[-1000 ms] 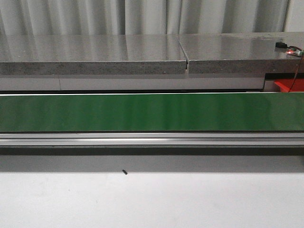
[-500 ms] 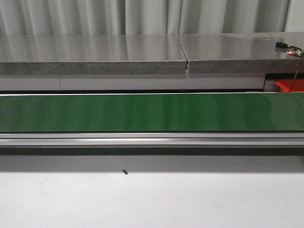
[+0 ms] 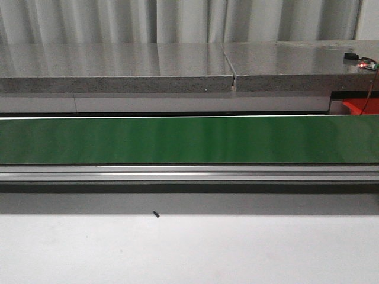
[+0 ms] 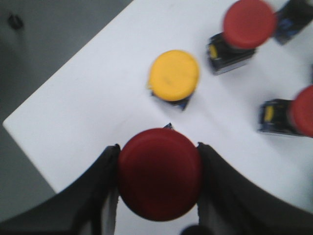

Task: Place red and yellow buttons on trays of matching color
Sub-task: 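Grasp another red button from the table with the left gripper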

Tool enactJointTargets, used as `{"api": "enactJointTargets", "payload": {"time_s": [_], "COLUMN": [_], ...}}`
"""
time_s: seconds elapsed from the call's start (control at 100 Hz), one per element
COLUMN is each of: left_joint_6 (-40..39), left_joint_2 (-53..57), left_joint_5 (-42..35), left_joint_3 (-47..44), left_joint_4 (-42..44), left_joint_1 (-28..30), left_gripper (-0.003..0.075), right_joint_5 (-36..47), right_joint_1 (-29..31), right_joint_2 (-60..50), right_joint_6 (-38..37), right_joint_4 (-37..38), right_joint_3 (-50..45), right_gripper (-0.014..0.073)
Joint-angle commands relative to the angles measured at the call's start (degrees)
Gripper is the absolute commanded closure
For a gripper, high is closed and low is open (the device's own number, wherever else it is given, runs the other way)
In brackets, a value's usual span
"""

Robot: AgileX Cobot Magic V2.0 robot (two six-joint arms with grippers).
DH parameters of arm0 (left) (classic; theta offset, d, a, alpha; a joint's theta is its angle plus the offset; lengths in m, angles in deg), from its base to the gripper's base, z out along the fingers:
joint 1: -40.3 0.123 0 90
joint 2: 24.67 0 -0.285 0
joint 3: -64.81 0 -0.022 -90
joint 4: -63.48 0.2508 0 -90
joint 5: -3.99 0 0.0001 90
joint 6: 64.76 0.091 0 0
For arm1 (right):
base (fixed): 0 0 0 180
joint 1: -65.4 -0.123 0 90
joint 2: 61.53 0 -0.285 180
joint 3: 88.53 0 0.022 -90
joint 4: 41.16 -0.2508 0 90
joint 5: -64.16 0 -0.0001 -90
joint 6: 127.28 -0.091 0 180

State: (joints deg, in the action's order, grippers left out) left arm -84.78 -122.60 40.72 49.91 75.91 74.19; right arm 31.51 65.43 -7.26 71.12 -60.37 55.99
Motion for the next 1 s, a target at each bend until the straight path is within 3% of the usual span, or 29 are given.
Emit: {"api": "enactJointTargets", "payload": {"time_s": [0.0, 0.21, 0.46, 0.9, 0.99], "left_joint_6": [2.3, 8.8, 9.4, 9.4, 9.4], "left_joint_2": [5.0, 5.6, 4.2, -2.5, -2.4], "left_joint_5": [-1.7, 1.4, -3.0, -2.8, -2.8], "left_joint_3": [2.0, 5.0, 5.4, 5.9, 5.9], "left_joint_4": [-2.4, -6.8, -7.0, -8.1, -8.2], "left_joint_1": [-3.7, -14.4, -22.3, -24.7, -24.7], "left_gripper": [0.0731, 0.0731, 0.0731, 0.0726, 0.068], "right_joint_5": [3.2, 3.2, 3.2, 3.2, 3.2], "right_joint_1": [-0.1, -0.1, -0.1, -0.1, -0.1], "right_joint_2": [-0.3, -0.3, -0.3, -0.3, -0.3], "right_joint_6": [0.7, 0.7, 0.7, 0.7, 0.7], "right_joint_4": [-0.5, -0.5, -0.5, -0.5, -0.5], "right_joint_3": [1.4, 1.4, 1.4, 1.4, 1.4], "right_gripper": [0.0702, 0.0702, 0.0702, 0.0702, 0.0702]}}
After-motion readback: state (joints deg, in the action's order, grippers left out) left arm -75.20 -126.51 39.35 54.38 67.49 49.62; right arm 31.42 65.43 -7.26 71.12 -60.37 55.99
